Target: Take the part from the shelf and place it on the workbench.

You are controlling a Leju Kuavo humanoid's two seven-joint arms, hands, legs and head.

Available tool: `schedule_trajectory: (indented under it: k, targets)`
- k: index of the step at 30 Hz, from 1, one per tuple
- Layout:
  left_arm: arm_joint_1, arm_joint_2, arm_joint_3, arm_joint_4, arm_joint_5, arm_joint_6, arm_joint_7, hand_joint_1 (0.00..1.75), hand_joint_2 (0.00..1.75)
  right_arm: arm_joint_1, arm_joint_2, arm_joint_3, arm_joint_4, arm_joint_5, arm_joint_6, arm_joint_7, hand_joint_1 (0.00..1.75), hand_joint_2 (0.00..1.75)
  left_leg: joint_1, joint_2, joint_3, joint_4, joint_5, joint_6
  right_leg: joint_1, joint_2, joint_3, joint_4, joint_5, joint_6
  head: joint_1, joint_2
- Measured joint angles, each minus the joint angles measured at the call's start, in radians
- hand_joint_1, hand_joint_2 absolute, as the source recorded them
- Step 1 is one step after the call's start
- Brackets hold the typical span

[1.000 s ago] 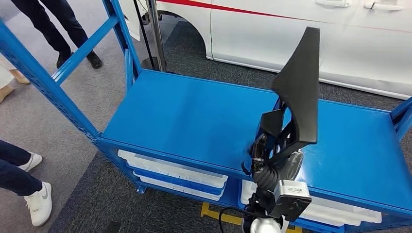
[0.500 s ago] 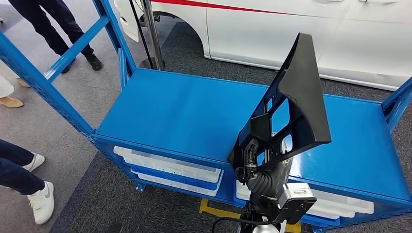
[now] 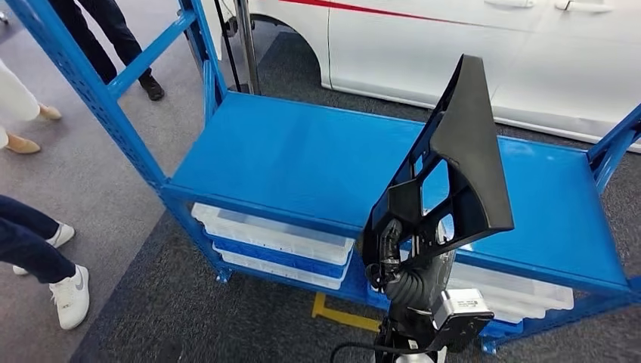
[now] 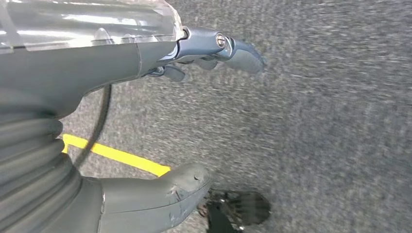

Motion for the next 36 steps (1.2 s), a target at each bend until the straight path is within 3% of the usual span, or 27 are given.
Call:
schedule_trajectory:
  k: [1,2,3,5,7,8,11,13,15,17,18,19,20,22,24,26,28,30,32,33,34,36]
  targets:
    - [0.000,0.000,0.001,0.000,0.000,0.000,0.000,0.00,1.75,0.003,-0.001,0.000,0.000,-0.002,0.001,0.000,1.75,1.75,0.000,0.001,-0.014,0.004,0.009,0.000,-0.001,0.000,-0.010,0.061,-0.033,0.003,0.000,0.000]
    - [0.001,0.000,0.003,0.000,0.000,0.000,0.000,0.00,1.75,0.006,-0.003,0.000,-0.001,-0.005,0.003,-0.001,1.75,1.75,0.000,0.001,-0.030,0.009,0.017,-0.001,-0.002,0.000,-0.009,0.100,-0.042,0.006,0.000,0.000]
    - [0.001,0.000,0.006,0.000,0.000,0.000,0.001,0.00,1.75,0.009,-0.005,0.000,-0.002,-0.008,0.006,-0.002,1.75,1.75,0.001,0.001,-0.046,0.016,0.023,-0.003,-0.003,0.000,0.009,0.106,-0.029,0.007,0.000,0.000]
    - [0.001,0.000,0.010,0.000,0.000,-0.001,0.002,0.00,1.75,0.015,-0.007,0.000,-0.008,-0.015,0.016,-0.005,1.75,1.75,0.002,0.001,-0.075,0.035,0.030,-0.009,-0.004,-0.001,0.093,0.018,0.014,0.007,0.000,0.000]
    - [0.001,-0.001,0.014,0.000,0.000,-0.001,0.003,0.00,1.75,0.020,-0.008,0.000,-0.017,-0.021,0.026,-0.009,1.75,1.75,0.001,0.000,-0.096,0.053,0.033,-0.017,-0.001,0.000,0.174,-0.100,0.016,-0.001,0.000,0.000]
    - [0.001,-0.001,0.016,0.000,-0.001,0.000,0.003,0.00,1.75,0.022,-0.009,0.000,-0.021,-0.023,0.030,-0.011,1.75,1.75,0.000,-0.001,-0.101,0.059,0.035,-0.021,0.000,0.001,0.192,-0.133,0.008,-0.007,-0.001,0.000]
    - [0.002,0.000,0.017,0.000,-0.002,0.002,0.003,0.00,1.75,0.032,-0.010,-0.001,-0.029,-0.033,0.039,-0.022,1.75,1.75,0.000,-0.002,-0.107,0.063,0.042,-0.039,0.002,0.001,0.190,-0.148,0.011,-0.030,-0.001,0.000]
    - [0.003,0.000,0.018,0.000,-0.002,0.002,0.003,0.00,1.75,0.038,-0.012,-0.001,-0.040,-0.050,0.056,-0.038,1.75,1.75,0.004,-0.004,-0.123,0.097,0.006,-0.051,0.000,-0.001,0.183,-0.152,0.024,-0.046,-0.001,0.000]
    - [0.004,0.000,0.019,0.000,-0.002,0.001,0.002,0.00,1.75,0.049,-0.014,-0.002,-0.062,-0.072,0.086,-0.053,1.75,1.75,0.007,-0.005,-0.161,0.206,-0.076,-0.059,0.000,0.001,0.169,-0.152,0.036,-0.054,-0.002,0.000]
    - [0.005,0.000,0.021,0.000,-0.004,0.001,0.002,0.00,1.75,0.064,-0.020,-0.002,-0.088,-0.089,0.120,-0.058,1.75,1.75,0.008,-0.005,-0.189,0.313,-0.127,-0.063,0.003,0.007,0.155,-0.149,0.045,-0.054,-0.002,0.000]
    - [0.005,0.000,0.022,0.000,-0.004,0.001,0.002,0.00,1.75,0.072,-0.022,-0.003,-0.100,-0.094,0.134,-0.058,1.75,1.75,0.008,-0.005,-0.181,0.319,-0.121,-0.062,0.004,0.012,0.149,-0.147,0.048,-0.054,-0.002,0.000]
    - [0.006,0.000,0.024,0.000,-0.005,0.001,0.001,0.00,1.75,0.079,-0.024,-0.003,-0.113,-0.098,0.144,-0.059,1.75,1.75,0.008,-0.009,-0.154,0.287,-0.098,-0.058,0.005,0.019,0.144,-0.146,0.051,-0.053,-0.002,0.000]
    - [0.006,0.000,0.026,0.000,-0.005,0.001,0.000,0.00,1.75,0.085,-0.026,-0.004,-0.125,-0.101,0.152,-0.059,1.75,1.75,0.007,-0.019,-0.114,0.227,-0.068,-0.051,0.006,0.027,0.141,-0.145,0.054,-0.051,-0.002,0.000]
    - [0.007,0.001,0.032,0.000,-0.004,0.001,-0.002,0.00,1.75,0.096,-0.027,-0.006,-0.148,-0.105,0.162,-0.060,1.75,1.75,0.006,-0.060,-0.034,0.097,-0.034,-0.035,0.006,0.043,0.137,-0.144,0.060,-0.046,-0.002,0.000]
    - [0.010,0.002,0.039,0.000,-0.003,0.001,-0.004,0.00,1.75,0.105,-0.027,-0.009,-0.166,-0.111,0.168,-0.060,1.75,1.75,0.002,-0.083,-0.002,0.040,-0.033,-0.027,0.001,0.062,0.132,-0.147,0.070,-0.034,-0.002,0.000]
    - [0.011,0.001,0.042,0.000,-0.002,0.002,-0.006,0.00,1.75,0.119,-0.030,-0.013,-0.183,-0.115,0.174,-0.061,1.75,1.75,0.002,-0.067,0.004,0.023,-0.025,-0.024,-0.002,0.080,0.128,-0.152,0.079,-0.019,-0.002,0.000]
    - [0.008,0.000,0.046,0.000,-0.001,0.002,-0.006,0.00,1.75,0.134,-0.033,-0.020,-0.201,-0.114,0.183,-0.060,1.75,1.75,0.009,-0.043,0.008,0.002,-0.013,-0.016,0.002,0.061,0.114,-0.130,0.059,-0.010,-0.001,0.000]
    - [0.009,0.000,0.052,0.000,0.000,0.002,-0.006,0.00,1.75,0.149,-0.038,-0.029,-0.216,-0.113,0.195,-0.059,1.75,1.75,0.012,-0.016,0.008,-0.007,-0.005,-0.011,0.001,0.024,0.070,-0.036,-0.001,-0.002,-0.001,0.000]
    - [0.011,0.000,0.061,0.000,0.001,0.002,-0.004,0.00,1.75,0.174,-0.047,-0.034,-0.228,-0.115,0.197,-0.059,1.75,1.75,0.011,0.010,0.004,-0.005,-0.005,-0.011,-0.004,0.012,0.018,0.079,-0.050,0.007,-0.001,0.000]
    - [0.012,-0.001,0.065,0.000,0.001,0.001,-0.004,0.00,1.75,0.187,-0.053,-0.036,-0.233,-0.116,0.195,-0.060,1.75,1.75,0.011,0.023,0.003,-0.003,-0.006,-0.012,-0.006,0.009,0.010,0.102,-0.050,0.011,-0.001,0.000]
    - [0.011,-0.001,0.068,0.000,0.001,0.000,-0.003,0.00,1.75,0.199,-0.058,-0.037,-0.238,-0.118,0.192,-0.060,1.75,1.75,0.012,0.035,0.001,0.000,-0.007,-0.013,-0.008,0.005,0.021,0.086,-0.031,0.015,-0.001,0.000]
    - [0.010,-0.003,0.072,0.000,0.003,-0.001,-0.003,0.00,1.75,0.215,-0.068,-0.039,-0.248,-0.121,0.185,-0.060,1.75,1.75,0.012,0.056,0.000,0.011,-0.014,-0.020,-0.011,-0.026,0.087,-0.032,0.029,0.016,-0.001,0.000]
